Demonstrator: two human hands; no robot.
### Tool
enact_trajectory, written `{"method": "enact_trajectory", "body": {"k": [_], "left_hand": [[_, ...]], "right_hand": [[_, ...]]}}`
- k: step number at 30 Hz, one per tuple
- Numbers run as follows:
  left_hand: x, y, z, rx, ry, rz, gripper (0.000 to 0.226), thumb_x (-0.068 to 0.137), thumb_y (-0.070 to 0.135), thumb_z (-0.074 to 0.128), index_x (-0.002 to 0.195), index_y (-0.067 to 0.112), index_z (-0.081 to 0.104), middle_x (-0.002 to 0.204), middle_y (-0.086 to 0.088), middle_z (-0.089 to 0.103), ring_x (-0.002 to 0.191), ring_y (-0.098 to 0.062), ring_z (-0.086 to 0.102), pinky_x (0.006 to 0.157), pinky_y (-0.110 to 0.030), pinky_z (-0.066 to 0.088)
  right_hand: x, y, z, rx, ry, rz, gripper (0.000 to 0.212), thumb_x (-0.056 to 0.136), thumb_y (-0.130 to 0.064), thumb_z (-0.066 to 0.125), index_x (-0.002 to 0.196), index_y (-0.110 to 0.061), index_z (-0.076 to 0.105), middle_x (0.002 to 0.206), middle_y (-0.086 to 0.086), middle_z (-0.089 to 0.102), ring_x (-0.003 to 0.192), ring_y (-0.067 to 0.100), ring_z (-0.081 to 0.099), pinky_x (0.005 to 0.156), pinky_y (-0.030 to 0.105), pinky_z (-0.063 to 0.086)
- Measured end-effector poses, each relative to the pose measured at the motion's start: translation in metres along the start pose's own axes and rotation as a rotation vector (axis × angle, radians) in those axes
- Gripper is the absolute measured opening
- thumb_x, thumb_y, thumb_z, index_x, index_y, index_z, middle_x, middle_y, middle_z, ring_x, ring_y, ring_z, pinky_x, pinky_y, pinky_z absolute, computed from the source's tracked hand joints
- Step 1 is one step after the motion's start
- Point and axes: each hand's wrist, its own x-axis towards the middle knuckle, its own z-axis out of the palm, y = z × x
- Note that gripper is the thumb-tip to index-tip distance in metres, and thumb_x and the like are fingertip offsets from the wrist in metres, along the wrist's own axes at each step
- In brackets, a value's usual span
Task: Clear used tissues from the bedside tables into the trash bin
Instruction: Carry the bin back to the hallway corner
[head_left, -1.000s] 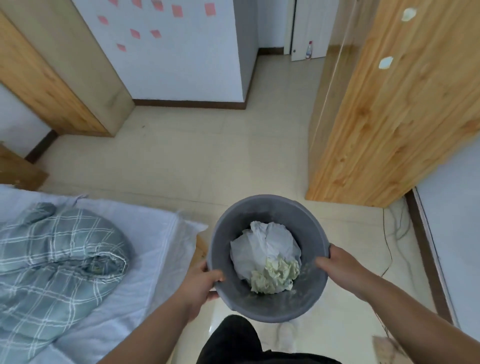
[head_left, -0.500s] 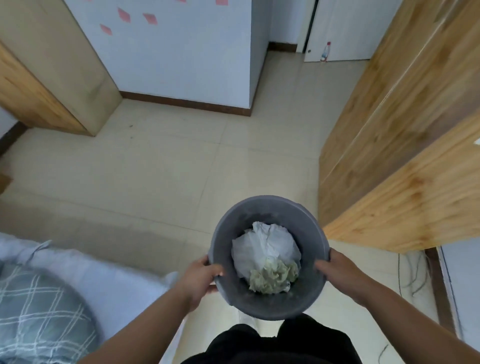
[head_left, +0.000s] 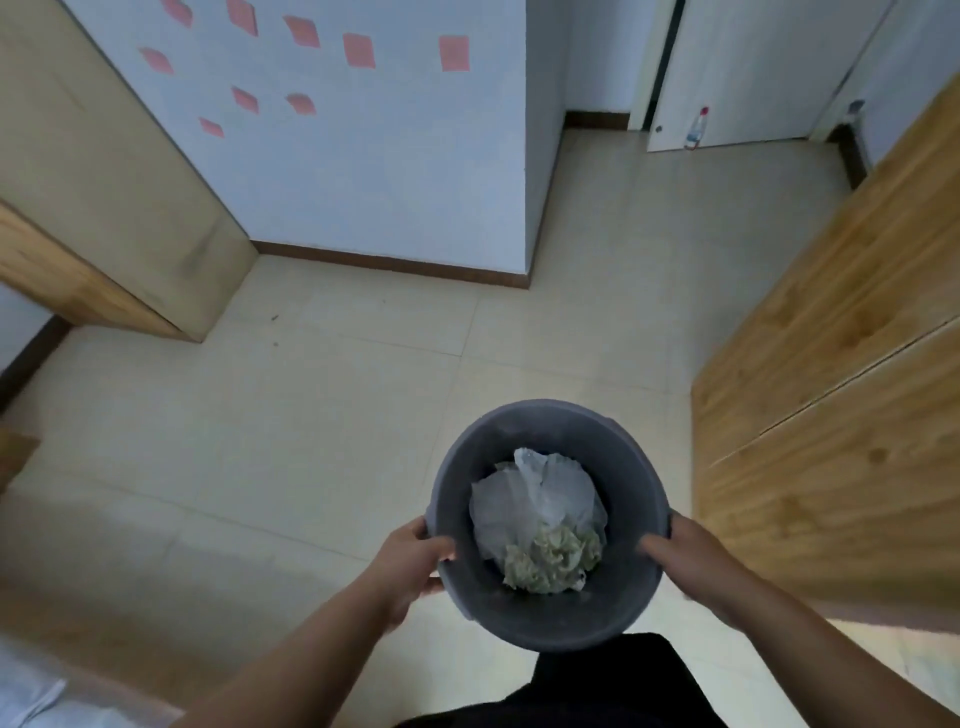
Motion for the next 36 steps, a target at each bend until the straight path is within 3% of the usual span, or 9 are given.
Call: {"method": "enact_trajectory", "body": {"k": [4,8,13,16,22,25,30,33,36], "left_hand": [[0.046,0.075,-0.022,-0.056,0.068,0.01,0.04,0.087,-0.006,0.059,0.121,0.012,0.07,0.115,-0.014,0.078,0.104,-0.031,0.074,0.066,-0.03,0.064],[0.086,0.137,-0.049,-0.17,0.144,0.021,0.037,0.087,-0.004,0.06,0.118,0.012,0.072,0.108,-0.011,0.081,0.098,-0.028,0.077,0.066,-0.03,0.063],[0.157,0.204,-0.091,-0.241,0.185,0.021,0.04,0.079,0.002,0.065,0.115,0.017,0.074,0.105,-0.007,0.082,0.095,-0.025,0.077,0.064,-0.029,0.062],[0.213,0.242,-0.115,-0.242,0.159,-0.002,0.036,0.085,-0.004,0.063,0.113,0.016,0.075,0.101,-0.006,0.083,0.093,-0.025,0.078,0.065,-0.031,0.063],[0.295,0.341,-0.164,-0.173,0.063,-0.047,0.037,0.085,-0.001,0.062,0.117,0.014,0.074,0.102,-0.006,0.083,0.093,-0.024,0.079,0.067,-0.032,0.064],[0.328,0.396,-0.181,-0.144,0.036,-0.034,0.035,0.087,-0.001,0.061,0.116,0.016,0.072,0.1,-0.004,0.083,0.086,-0.02,0.08,0.063,-0.03,0.064],[0.389,0.462,-0.189,-0.153,0.064,-0.049,0.037,0.088,-0.001,0.062,0.118,0.018,0.071,0.112,-0.006,0.08,0.1,-0.024,0.076,0.065,-0.03,0.064],[0.434,0.493,-0.191,-0.17,0.108,-0.07,0.038,0.087,-0.001,0.061,0.117,0.018,0.072,0.107,-0.005,0.082,0.095,-0.024,0.078,0.067,-0.032,0.065],[0.479,0.52,-0.19,-0.185,0.163,-0.098,0.037,0.088,-0.002,0.061,0.117,0.018,0.072,0.107,-0.004,0.082,0.093,-0.022,0.079,0.066,-0.032,0.065]], "right_hand": [[0.082,-0.094,-0.026,-0.093,-0.079,-0.039,0.031,0.069,-0.034,0.061,0.099,-0.03,0.07,0.083,-0.017,0.077,0.076,0.004,0.071,0.064,0.031,0.052],[0.151,-0.203,-0.041,-0.171,-0.113,-0.137,0.022,0.073,-0.03,0.061,0.094,-0.033,0.067,0.08,-0.032,0.072,0.07,-0.009,0.067,0.054,0.022,0.05],[0.235,-0.294,-0.033,-0.186,-0.151,-0.168,0.024,0.08,-0.023,0.061,0.098,-0.037,0.065,0.084,-0.033,0.072,0.075,-0.01,0.067,0.06,0.021,0.05],[0.285,-0.328,-0.024,-0.169,-0.119,-0.126,0.025,0.085,-0.013,0.062,0.097,-0.035,0.066,0.083,-0.019,0.077,0.075,-0.001,0.071,0.059,0.02,0.049],[0.36,-0.405,-0.024,-0.161,-0.062,-0.032,0.021,0.086,-0.01,0.061,0.1,-0.023,0.07,0.095,0.002,0.078,0.089,0.021,0.072,0.071,0.036,0.055],[0.395,-0.445,-0.03,-0.156,-0.025,-0.023,0.017,0.087,-0.011,0.061,0.098,-0.021,0.069,0.095,0.004,0.077,0.088,0.021,0.071,0.071,0.035,0.053],[0.471,-0.498,-0.048,-0.166,-0.074,0.003,0.019,0.084,-0.018,0.062,0.101,-0.025,0.067,0.097,0.001,0.076,0.088,0.02,0.07,0.067,0.034,0.053],[0.531,-0.527,-0.055,-0.18,-0.111,0.019,0.023,0.076,-0.026,0.06,0.098,-0.025,0.067,0.094,0.001,0.076,0.086,0.02,0.071,0.067,0.034,0.052],[0.592,-0.556,-0.064,-0.213,-0.152,0.018,0.011,0.083,-0.022,0.062,0.092,-0.027,0.066,0.089,-0.004,0.074,0.079,0.012,0.068,0.058,0.027,0.048]]}}
